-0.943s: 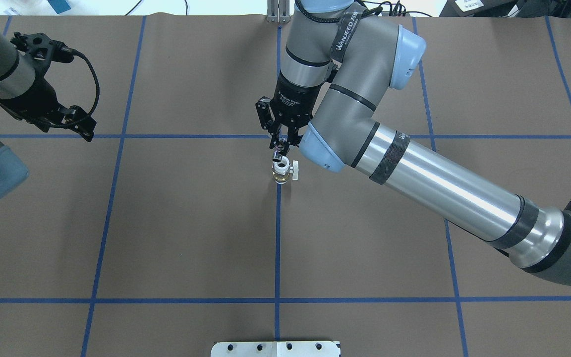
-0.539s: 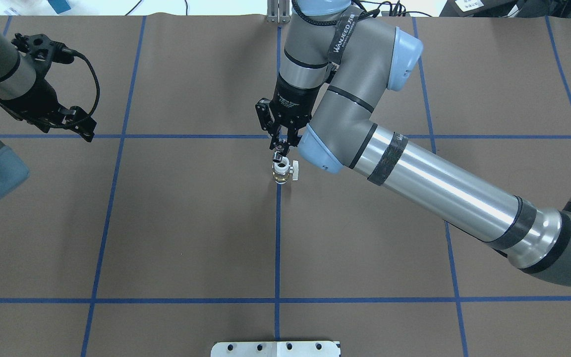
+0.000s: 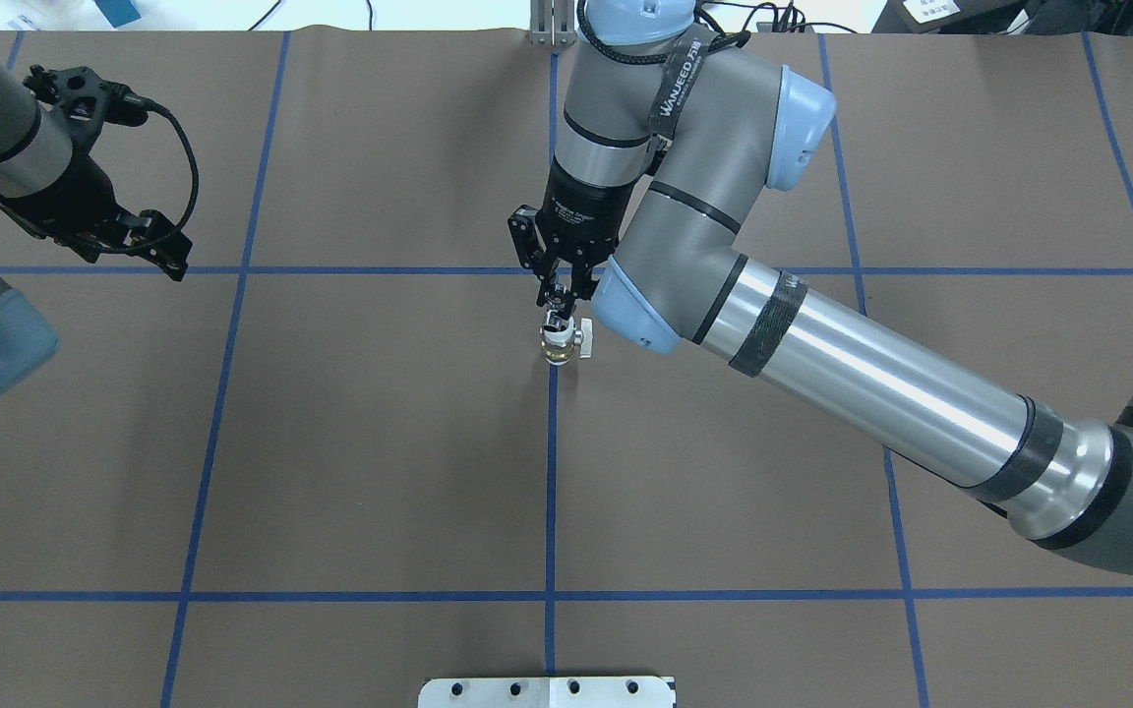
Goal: Assemble PPR valve and pipe with both arms
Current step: 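Lower the pipe with the right gripper into the valve's white socket, then press the pipe down into the valve with the right gripper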
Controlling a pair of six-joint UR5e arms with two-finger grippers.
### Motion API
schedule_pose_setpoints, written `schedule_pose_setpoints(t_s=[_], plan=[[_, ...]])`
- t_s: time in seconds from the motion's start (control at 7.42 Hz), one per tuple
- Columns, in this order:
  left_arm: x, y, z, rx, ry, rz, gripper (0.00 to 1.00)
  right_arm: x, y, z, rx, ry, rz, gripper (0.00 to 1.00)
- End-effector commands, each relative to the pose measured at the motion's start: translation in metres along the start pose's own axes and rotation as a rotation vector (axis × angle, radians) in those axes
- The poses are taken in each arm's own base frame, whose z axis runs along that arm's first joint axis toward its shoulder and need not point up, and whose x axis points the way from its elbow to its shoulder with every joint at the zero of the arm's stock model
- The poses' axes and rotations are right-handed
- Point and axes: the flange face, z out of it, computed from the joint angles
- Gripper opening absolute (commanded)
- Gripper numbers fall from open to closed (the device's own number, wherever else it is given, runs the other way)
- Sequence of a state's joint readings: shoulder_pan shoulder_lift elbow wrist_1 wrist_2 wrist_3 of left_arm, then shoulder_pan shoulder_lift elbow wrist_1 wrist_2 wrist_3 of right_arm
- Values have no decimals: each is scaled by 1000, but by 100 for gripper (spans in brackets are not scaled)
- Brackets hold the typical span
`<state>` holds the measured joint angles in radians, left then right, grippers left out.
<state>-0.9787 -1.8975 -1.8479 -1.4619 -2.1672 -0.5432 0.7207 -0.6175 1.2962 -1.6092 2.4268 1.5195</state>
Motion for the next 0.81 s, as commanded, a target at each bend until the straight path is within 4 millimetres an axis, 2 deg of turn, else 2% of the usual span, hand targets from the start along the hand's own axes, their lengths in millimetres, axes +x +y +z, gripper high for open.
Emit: schedule_pose_setpoints(t_s=[0.0,0.67], plan=[[0,0,0,0,-1,0,100,1,1,4,-3,4,-1,0],[-1,0,5,-7,-4,-4,100,6,-4,10,6,13,2,0]])
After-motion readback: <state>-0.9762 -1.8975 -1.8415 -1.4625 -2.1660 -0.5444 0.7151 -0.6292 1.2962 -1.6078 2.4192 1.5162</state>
